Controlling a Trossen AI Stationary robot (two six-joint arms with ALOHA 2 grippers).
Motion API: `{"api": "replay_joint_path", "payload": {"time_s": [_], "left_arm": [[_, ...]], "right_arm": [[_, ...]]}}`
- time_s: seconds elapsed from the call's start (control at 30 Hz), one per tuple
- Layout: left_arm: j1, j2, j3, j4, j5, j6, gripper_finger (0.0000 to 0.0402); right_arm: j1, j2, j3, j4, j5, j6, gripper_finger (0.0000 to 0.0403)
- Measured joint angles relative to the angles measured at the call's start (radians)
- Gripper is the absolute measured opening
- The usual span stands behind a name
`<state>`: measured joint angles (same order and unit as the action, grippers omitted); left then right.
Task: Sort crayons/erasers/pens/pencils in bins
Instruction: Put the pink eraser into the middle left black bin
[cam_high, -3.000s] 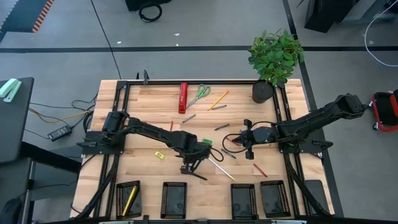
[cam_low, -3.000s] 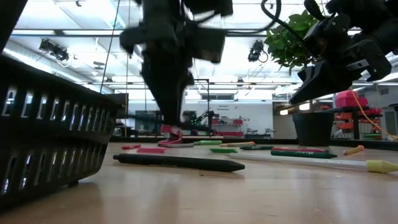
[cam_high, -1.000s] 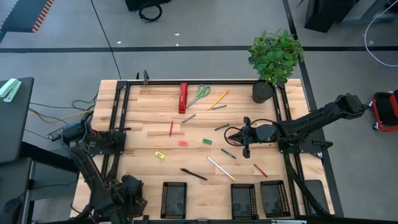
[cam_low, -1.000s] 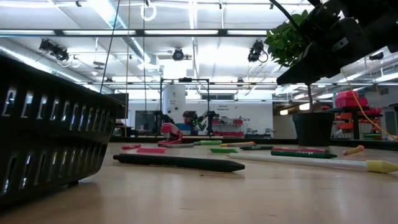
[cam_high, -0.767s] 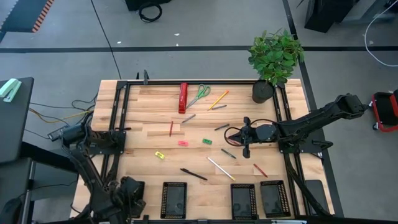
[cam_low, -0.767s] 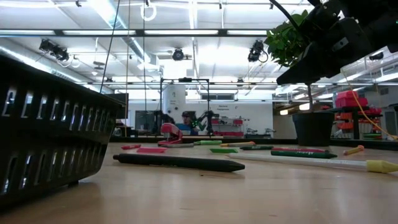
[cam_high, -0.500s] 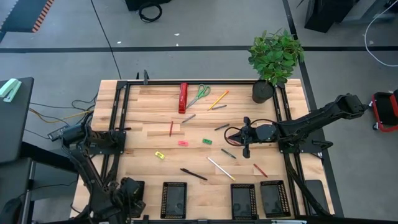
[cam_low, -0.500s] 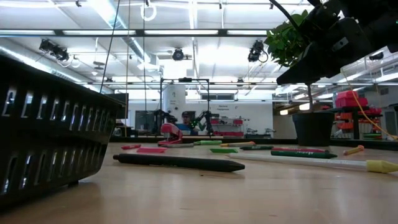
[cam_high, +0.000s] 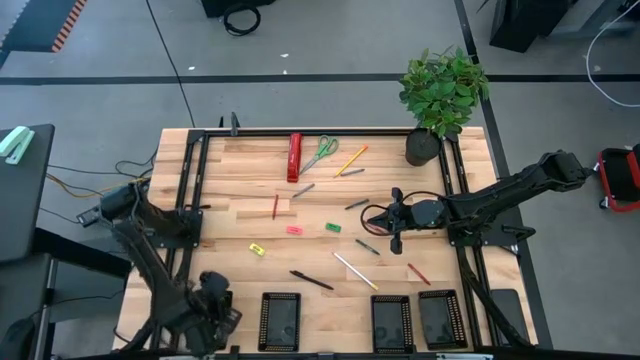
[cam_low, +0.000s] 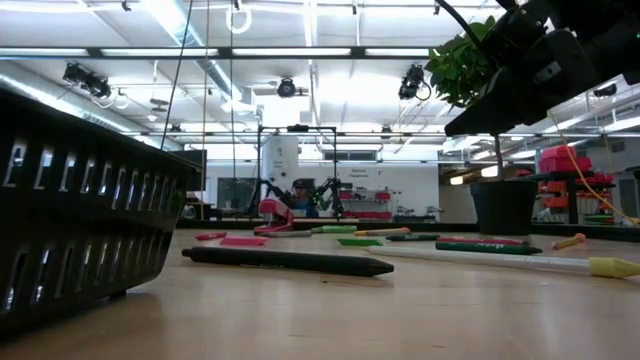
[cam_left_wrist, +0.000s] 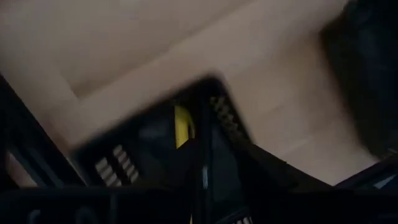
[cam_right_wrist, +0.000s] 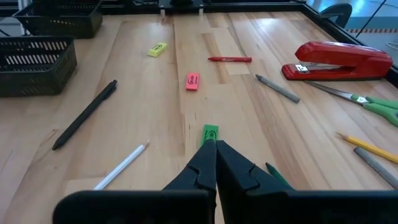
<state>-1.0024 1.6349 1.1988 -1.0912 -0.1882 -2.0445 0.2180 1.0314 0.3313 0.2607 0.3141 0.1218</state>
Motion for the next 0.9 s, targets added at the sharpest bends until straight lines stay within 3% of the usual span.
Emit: {"api": "replay_joint_path", "payload": {"time_s": [0.1,0.23,0.33,0.47,0.67,0.9], "left_arm": [[0.081,-0.033,0.000,0.013,-0.087,0.202,0.0106],[0.220,-0.048,0.000,0.156,-0.242,0.588,0.0089],[0.338,-0.046,0.000,0.306,-0.250,0.875,0.0078],[0.486,-0.027,0.000,0.467,-0.176,1.157,0.0070],[0.627,0.004,0.000,0.530,-0.057,1.392,0.0072],[0.735,0.022,-0.002,0.333,-0.056,1.473,0.0090]], "right_arm": [[0.000,0.000,0.000,0.000,0.000,-0.018,0.0011],[0.000,0.000,0.000,-0.003,-0.017,-0.040,0.0011],[0.000,0.000,0.000,-0.005,-0.062,-0.047,0.0011],[0.000,0.000,0.000,-0.016,-0.067,-0.048,0.0011],[0.000,0.000,0.000,-0.072,-0.066,-0.052,0.0011],[0.000,0.000,0.000,-0.122,-0.065,-0.052,0.0011]]}}
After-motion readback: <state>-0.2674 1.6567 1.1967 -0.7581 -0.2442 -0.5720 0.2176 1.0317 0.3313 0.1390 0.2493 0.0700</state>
